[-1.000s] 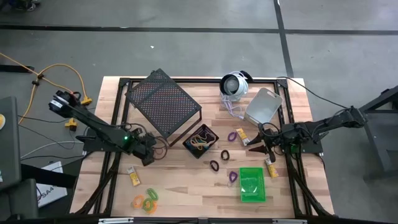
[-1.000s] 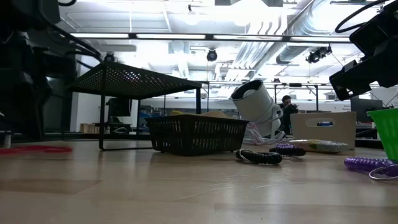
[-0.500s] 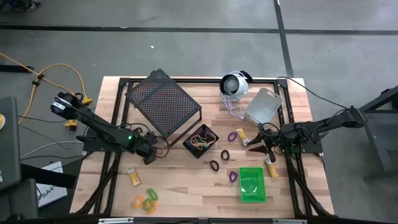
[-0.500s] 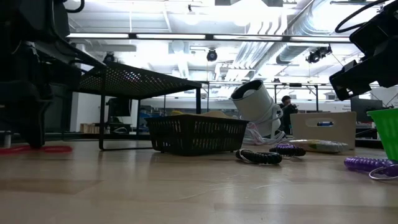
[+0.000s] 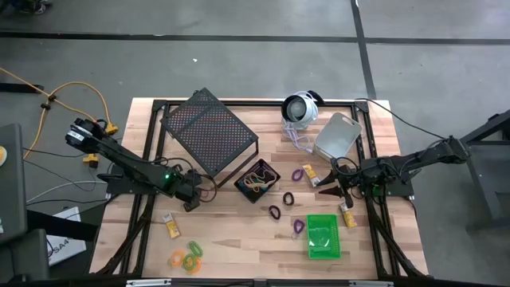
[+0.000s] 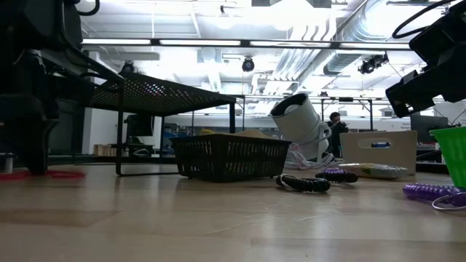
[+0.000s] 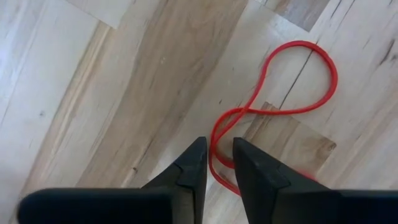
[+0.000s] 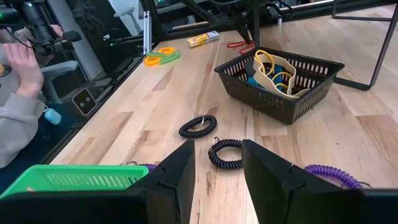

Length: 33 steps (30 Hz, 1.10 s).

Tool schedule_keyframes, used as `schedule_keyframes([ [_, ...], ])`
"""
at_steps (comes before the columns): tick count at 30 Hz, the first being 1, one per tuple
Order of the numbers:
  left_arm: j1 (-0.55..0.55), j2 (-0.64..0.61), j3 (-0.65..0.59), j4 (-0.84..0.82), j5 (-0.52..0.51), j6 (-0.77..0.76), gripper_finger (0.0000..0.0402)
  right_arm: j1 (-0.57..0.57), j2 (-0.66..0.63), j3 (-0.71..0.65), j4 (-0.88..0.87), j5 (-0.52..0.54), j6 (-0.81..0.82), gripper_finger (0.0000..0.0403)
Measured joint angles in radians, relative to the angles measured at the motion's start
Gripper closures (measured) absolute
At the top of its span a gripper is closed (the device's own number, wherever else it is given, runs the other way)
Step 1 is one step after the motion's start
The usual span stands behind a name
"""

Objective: Pick & Place Office Desk Supplies
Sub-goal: Put the red rubber band into the black bin

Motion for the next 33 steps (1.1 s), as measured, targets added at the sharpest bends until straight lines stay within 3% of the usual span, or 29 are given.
schedule_keyframes([
  [7, 0.000, 0.000, 0.000, -0.002, 0.005, -0.003, 0.0395, 0.000, 0.000, 0.000, 0.000, 0.000, 0.000, 0.0283],
  [21, -0.005, -0.019, 0.000, -0.003, 0.005, -0.045, 0.0401, 0.000, 0.000, 0.000, 0.000, 0.000, 0.000, 0.0283],
  [33, -0.090, -0.122, 0.038, -0.007, -0.003, -0.056, 0.0401, 0.000, 0.000, 0.000, 0.000, 0.000, 0.000, 0.0283],
])
